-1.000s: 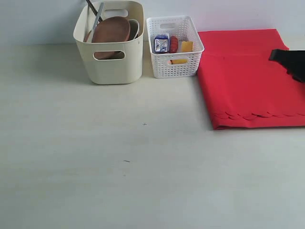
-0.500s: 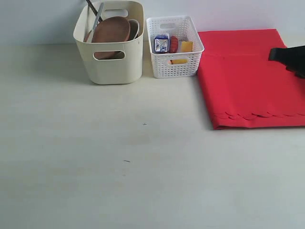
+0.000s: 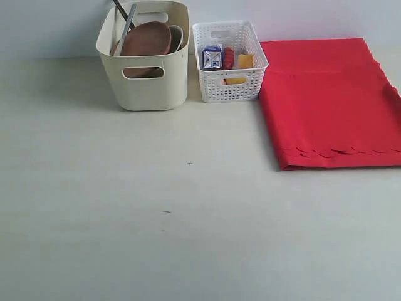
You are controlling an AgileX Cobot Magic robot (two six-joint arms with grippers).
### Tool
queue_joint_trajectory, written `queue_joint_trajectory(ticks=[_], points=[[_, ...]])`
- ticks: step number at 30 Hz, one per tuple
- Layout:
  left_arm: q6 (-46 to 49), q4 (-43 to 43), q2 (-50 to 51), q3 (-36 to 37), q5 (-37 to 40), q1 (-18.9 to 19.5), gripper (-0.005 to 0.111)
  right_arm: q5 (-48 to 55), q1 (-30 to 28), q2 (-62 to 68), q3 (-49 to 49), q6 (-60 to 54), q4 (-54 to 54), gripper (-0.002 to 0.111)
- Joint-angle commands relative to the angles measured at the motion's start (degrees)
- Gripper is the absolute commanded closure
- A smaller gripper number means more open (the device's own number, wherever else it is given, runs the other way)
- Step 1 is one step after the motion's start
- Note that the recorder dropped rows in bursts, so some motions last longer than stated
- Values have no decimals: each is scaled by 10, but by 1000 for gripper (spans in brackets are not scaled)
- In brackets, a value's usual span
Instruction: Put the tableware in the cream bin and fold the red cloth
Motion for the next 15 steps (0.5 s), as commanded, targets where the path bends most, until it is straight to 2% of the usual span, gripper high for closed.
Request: queue_joint_trajectory(ticks=[1,7,12,15], points=[[-2,-5,-3,1,-1,1,106,-7,1,-119,65,2,-7,108],[-2,-5,-3,1,-1,1,106,72,1,-235,83,4,-7,108],[-2,-5,-3,1,-1,1,106,93,1,-326,83,4,22,108],[-2,-5,-3,1,-1,1,106,119,1,-383,83,-26,0,108]])
